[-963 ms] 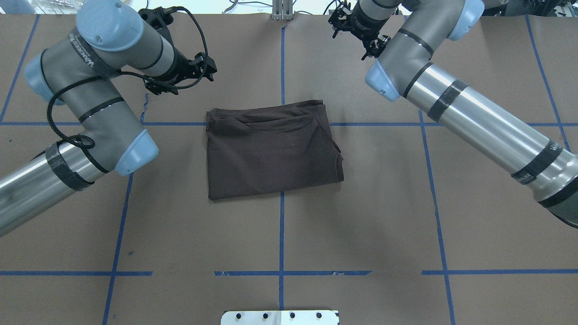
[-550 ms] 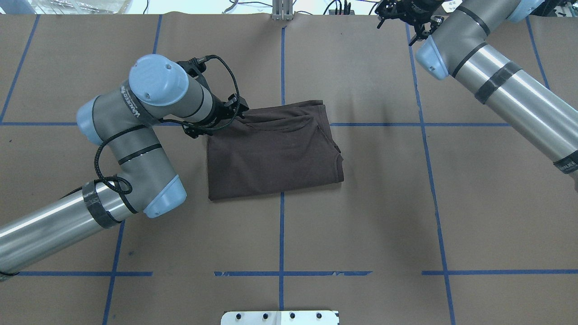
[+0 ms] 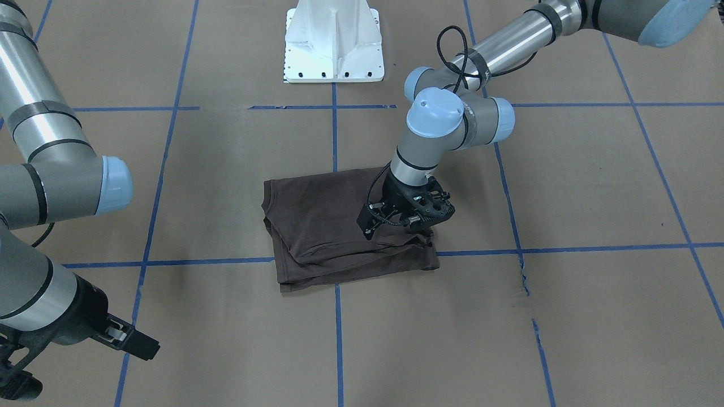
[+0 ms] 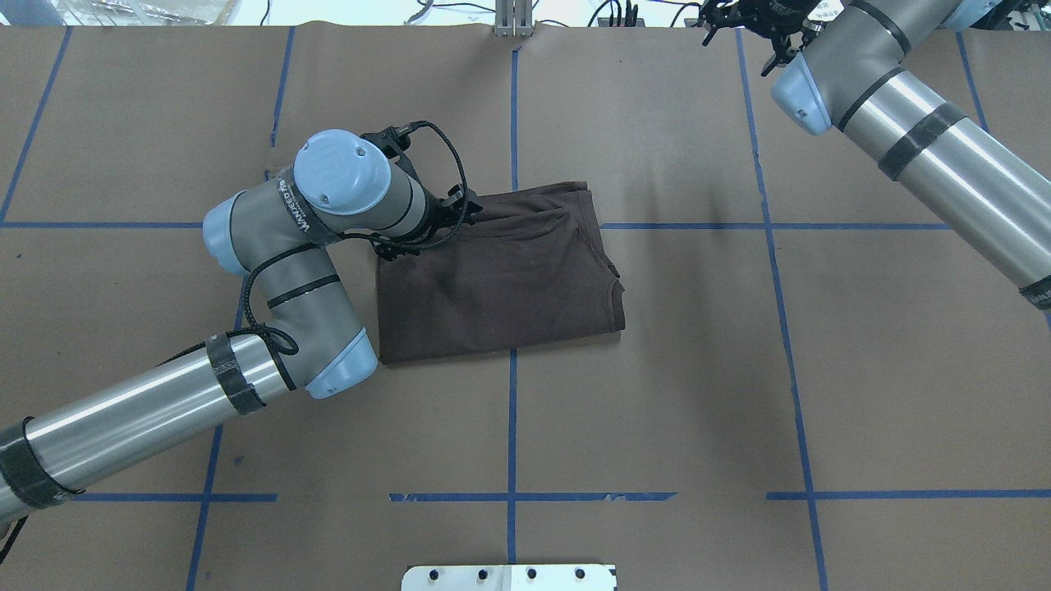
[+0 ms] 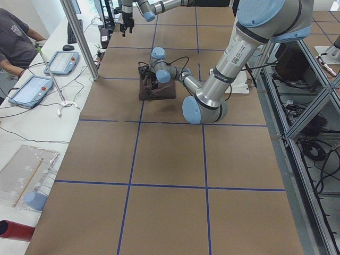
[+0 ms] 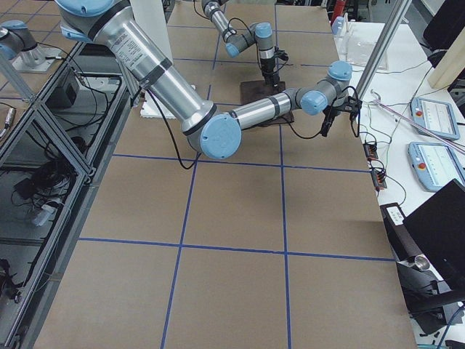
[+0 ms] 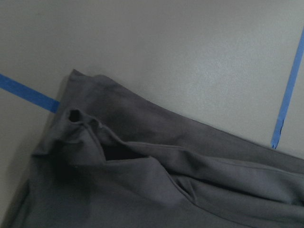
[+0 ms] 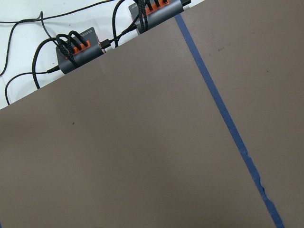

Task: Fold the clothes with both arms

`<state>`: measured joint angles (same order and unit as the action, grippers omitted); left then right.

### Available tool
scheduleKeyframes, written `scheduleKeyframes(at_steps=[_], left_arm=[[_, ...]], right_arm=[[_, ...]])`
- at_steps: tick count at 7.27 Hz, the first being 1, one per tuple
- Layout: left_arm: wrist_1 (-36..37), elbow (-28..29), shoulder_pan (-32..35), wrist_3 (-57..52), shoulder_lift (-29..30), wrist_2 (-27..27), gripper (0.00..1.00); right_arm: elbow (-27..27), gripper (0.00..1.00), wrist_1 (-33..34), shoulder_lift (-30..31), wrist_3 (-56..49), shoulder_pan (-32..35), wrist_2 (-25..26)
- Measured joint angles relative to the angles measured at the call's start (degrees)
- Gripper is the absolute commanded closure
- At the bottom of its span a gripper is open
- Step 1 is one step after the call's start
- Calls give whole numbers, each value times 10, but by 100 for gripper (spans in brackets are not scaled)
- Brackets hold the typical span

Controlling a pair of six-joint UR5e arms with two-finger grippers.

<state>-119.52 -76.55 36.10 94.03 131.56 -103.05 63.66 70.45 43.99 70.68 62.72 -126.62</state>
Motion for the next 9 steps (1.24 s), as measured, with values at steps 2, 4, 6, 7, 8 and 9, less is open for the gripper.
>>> scheduleKeyframes(at_steps=[2, 4, 6, 7, 8, 9], left_arm=[[-58, 69, 23, -15, 25, 14, 0], [-100, 130, 56, -44, 53, 15, 0], [-111, 149, 107, -112, 57, 2, 0], [-110, 150, 142, -159, 49, -21, 0], [-108, 147, 181, -214, 30, -53, 0], [-102, 132, 224, -278, -1, -92, 0]], right_arm=[[2, 0, 1, 0, 0, 0, 0], [10, 0, 1, 2, 0, 0, -1], [35, 0, 1, 26, -9, 2, -6], [53, 0, 2, 53, -39, 9, -9], [73, 0, 3, 90, -90, 22, -12], [88, 0, 6, 128, -156, 38, -17]])
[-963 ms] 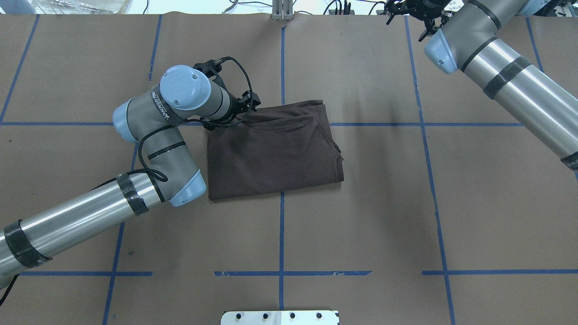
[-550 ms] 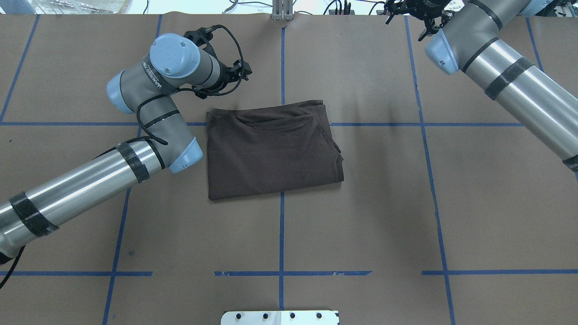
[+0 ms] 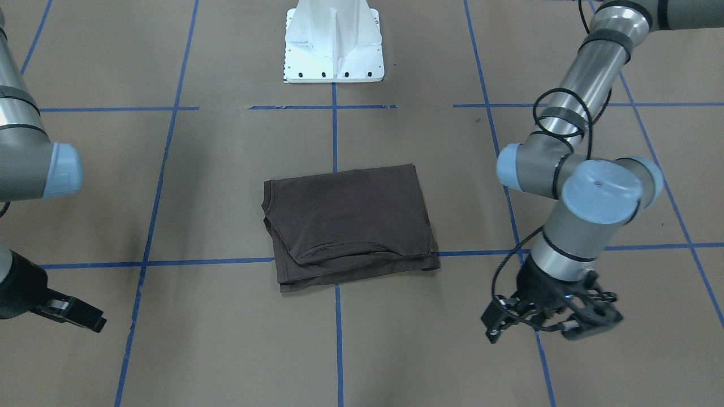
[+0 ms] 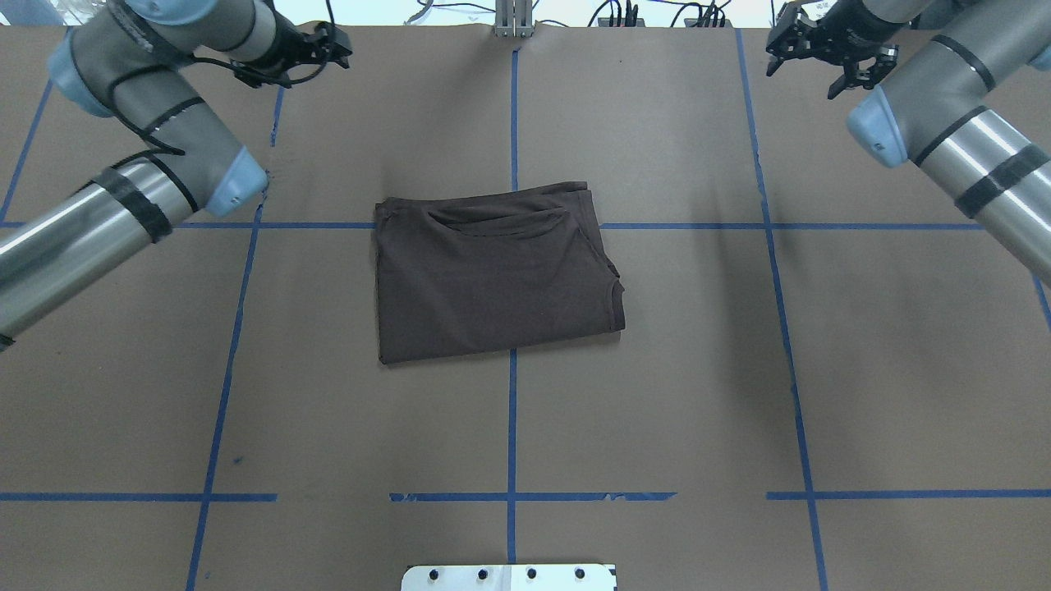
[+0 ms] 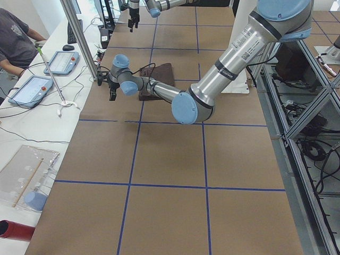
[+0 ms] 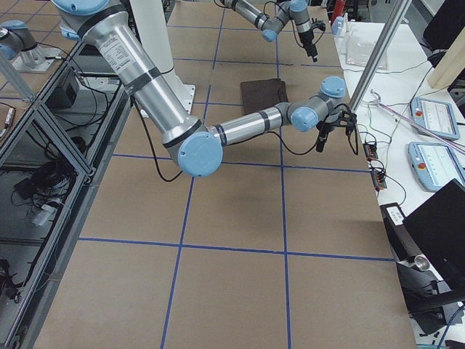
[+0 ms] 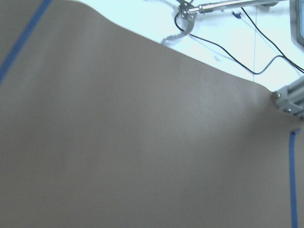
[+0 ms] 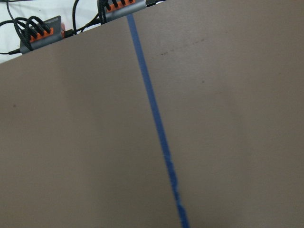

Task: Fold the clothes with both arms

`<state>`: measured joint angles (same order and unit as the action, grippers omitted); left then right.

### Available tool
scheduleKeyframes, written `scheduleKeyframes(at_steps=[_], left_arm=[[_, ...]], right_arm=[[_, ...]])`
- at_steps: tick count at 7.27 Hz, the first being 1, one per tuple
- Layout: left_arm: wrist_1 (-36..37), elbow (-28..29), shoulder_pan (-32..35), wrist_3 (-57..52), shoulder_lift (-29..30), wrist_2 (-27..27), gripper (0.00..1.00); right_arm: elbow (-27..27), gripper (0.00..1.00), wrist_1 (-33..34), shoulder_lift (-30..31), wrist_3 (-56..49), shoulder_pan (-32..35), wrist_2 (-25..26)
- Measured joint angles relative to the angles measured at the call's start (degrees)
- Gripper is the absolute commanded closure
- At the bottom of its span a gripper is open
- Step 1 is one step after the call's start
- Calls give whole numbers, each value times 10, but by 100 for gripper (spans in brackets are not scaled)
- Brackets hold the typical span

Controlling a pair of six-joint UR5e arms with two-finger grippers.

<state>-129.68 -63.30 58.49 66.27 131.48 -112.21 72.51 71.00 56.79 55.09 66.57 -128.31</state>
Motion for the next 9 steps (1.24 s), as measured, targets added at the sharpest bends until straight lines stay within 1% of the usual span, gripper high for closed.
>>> scheduleKeyframes(at_steps=[1, 2, 3, 4, 5, 6, 7, 8, 9], left_arm=[[21, -31, 42, -78, -39, -33, 0], [66, -76, 80, -172, -78, -51, 0], [137, -132, 115, -280, -112, -59, 0], [218, -190, 144, -402, -144, -62, 0], [285, -239, 168, -514, -175, -68, 0], [334, -272, 194, -615, -205, -90, 0], [358, -289, 222, -707, -237, -122, 0], [353, -303, 243, -773, -280, -152, 0], [322, -312, 253, -802, -318, -170, 0]], right_arm=[[9, 0, 4, 39, -79, 19, -3], [13, 0, 7, 80, -170, 45, -6], [17, 0, 18, 114, -267, 79, -13], [23, 0, 49, 141, -371, 119, -27], [43, 0, 104, 168, -471, 159, -39], [91, 0, 193, 198, -575, 197, -45], [160, 0, 301, 227, -658, 231, -46], [232, 0, 391, 260, -707, 257, -44], [284, 0, 431, 293, -725, 269, -45]])
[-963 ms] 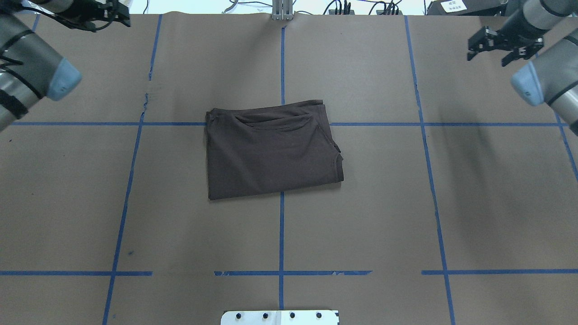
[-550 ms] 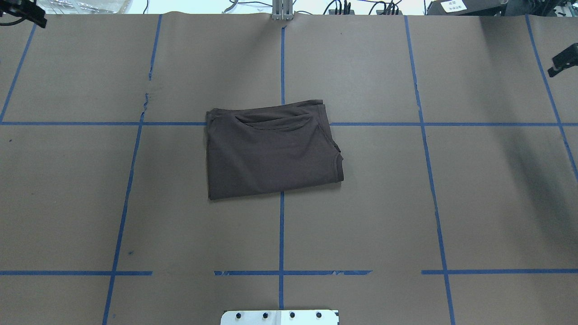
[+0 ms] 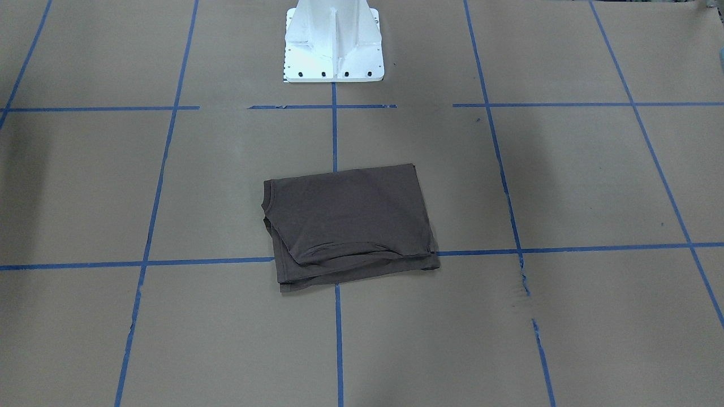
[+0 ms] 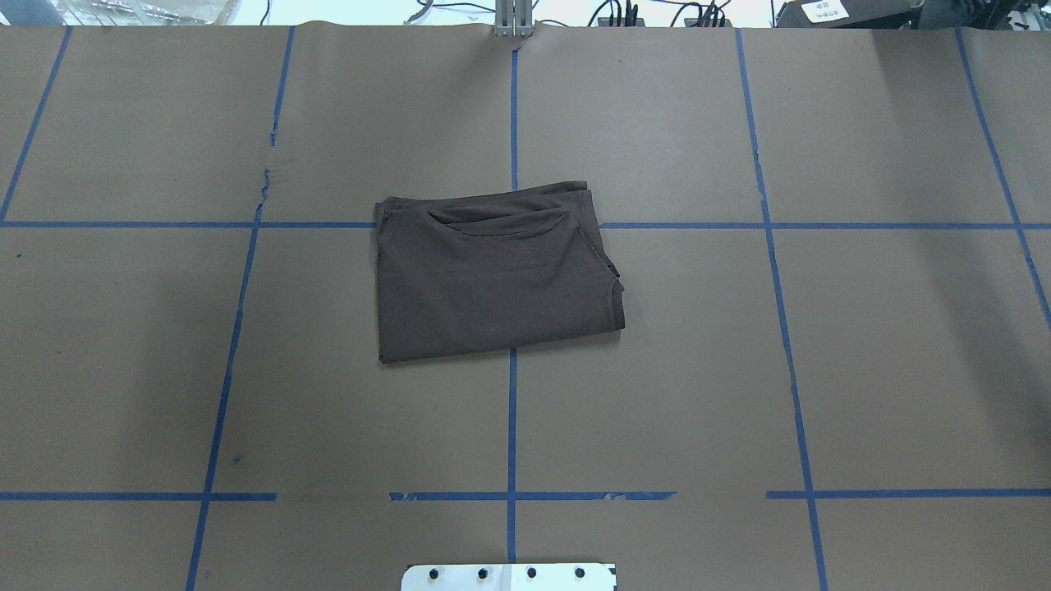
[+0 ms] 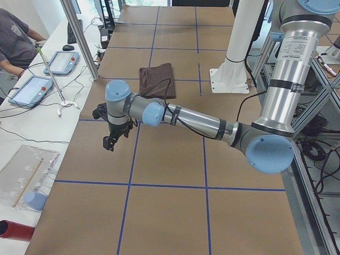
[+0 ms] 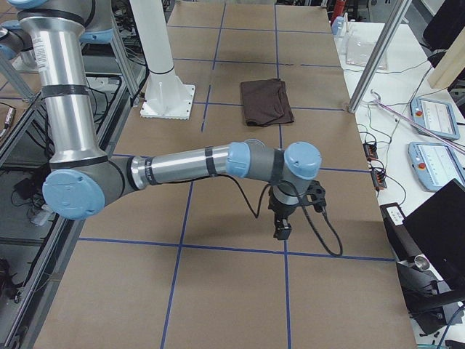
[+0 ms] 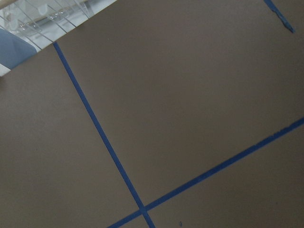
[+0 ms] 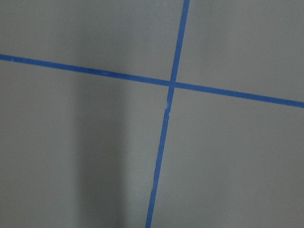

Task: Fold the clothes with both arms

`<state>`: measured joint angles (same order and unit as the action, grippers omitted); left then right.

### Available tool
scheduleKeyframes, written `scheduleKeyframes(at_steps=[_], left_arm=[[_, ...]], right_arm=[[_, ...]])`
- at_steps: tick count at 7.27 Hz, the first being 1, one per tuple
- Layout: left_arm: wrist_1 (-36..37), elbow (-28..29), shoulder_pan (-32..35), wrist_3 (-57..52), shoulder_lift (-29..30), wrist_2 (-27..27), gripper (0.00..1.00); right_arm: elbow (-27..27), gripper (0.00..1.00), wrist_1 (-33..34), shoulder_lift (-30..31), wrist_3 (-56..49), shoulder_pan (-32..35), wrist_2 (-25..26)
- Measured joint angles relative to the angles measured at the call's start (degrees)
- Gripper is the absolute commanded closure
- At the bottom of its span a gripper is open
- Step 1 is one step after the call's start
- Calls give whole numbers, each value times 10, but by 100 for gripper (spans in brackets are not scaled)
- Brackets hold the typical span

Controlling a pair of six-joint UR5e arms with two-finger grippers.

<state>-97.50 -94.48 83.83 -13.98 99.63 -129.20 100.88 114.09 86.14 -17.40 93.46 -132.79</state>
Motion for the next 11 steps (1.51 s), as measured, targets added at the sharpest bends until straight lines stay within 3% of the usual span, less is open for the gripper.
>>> scheduleKeyframes(at_steps=[3, 6, 11], left_arm=[[-58, 28, 5, -14, -71, 16, 0], [50, 20, 28, -16, -90, 0, 0], [66, 37, 71, -14, -92, -47, 0]], right_arm=[[28, 0, -3, 28, -8, 3, 0], [7, 0, -14, 33, -8, 2, -7], [-33, 0, -40, 36, -9, 3, -32]])
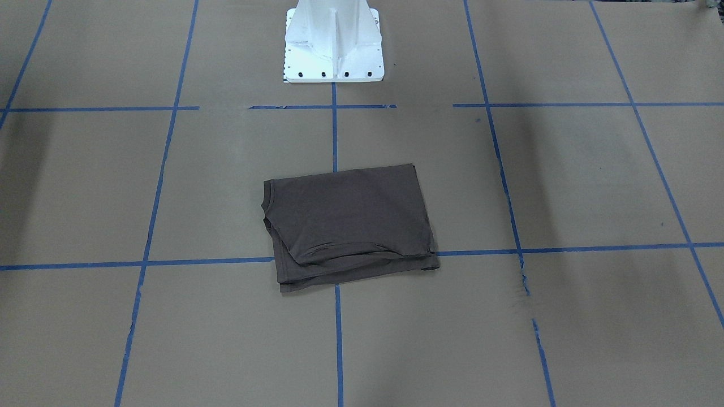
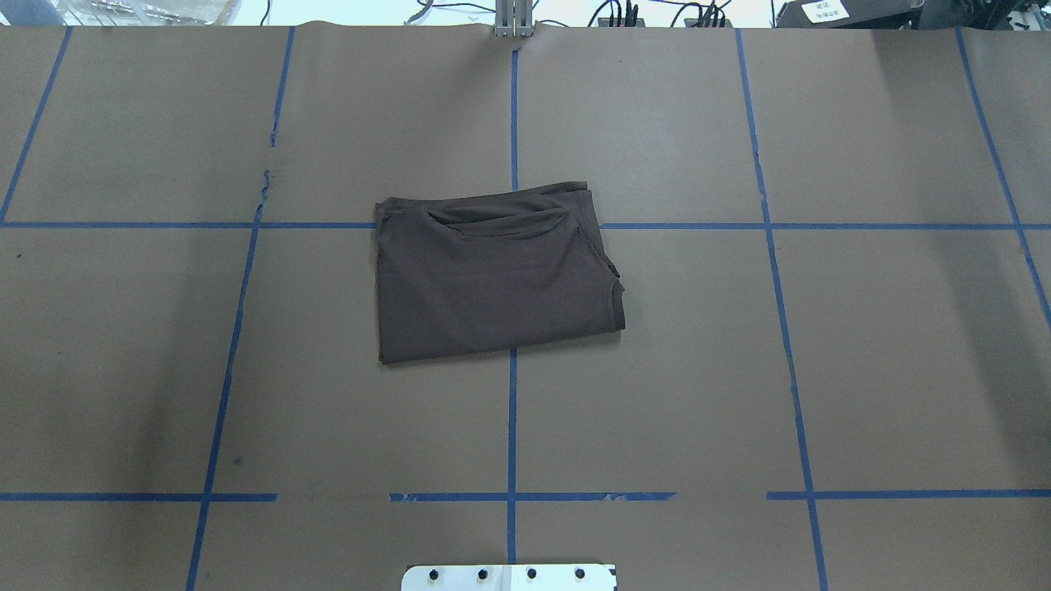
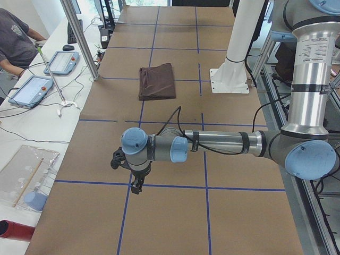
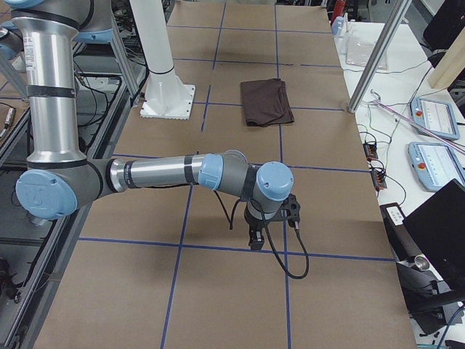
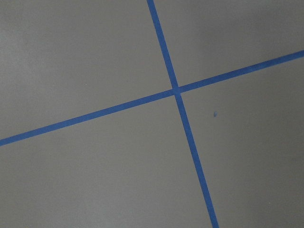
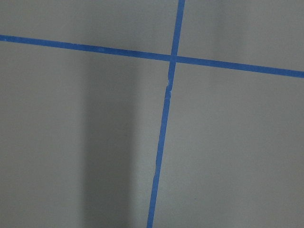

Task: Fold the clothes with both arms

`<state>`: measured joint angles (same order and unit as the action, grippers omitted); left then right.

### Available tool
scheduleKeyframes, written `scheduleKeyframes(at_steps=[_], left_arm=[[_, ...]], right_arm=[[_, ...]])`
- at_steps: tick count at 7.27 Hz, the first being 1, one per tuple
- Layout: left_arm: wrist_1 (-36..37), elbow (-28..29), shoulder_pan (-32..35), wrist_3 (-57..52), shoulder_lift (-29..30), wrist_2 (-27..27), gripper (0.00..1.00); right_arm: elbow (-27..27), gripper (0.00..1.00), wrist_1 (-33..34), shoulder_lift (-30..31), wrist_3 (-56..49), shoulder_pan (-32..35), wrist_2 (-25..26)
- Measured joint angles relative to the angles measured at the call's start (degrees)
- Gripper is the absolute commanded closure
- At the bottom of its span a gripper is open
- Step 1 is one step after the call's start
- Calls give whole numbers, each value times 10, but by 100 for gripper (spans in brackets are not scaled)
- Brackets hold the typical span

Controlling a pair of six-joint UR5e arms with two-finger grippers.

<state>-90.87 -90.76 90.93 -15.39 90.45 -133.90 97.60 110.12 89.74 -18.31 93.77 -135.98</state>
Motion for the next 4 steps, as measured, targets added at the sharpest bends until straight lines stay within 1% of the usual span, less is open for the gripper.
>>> scheduleKeyframes(at_steps=[2, 4], left_arm=[[-2, -6, 1, 2, -1, 3, 0], [-2, -7, 1, 9, 0, 3, 0]], right_arm=[[-30, 0, -59, 3, 14, 1, 0], [-50, 0, -127, 9, 87, 1, -1]])
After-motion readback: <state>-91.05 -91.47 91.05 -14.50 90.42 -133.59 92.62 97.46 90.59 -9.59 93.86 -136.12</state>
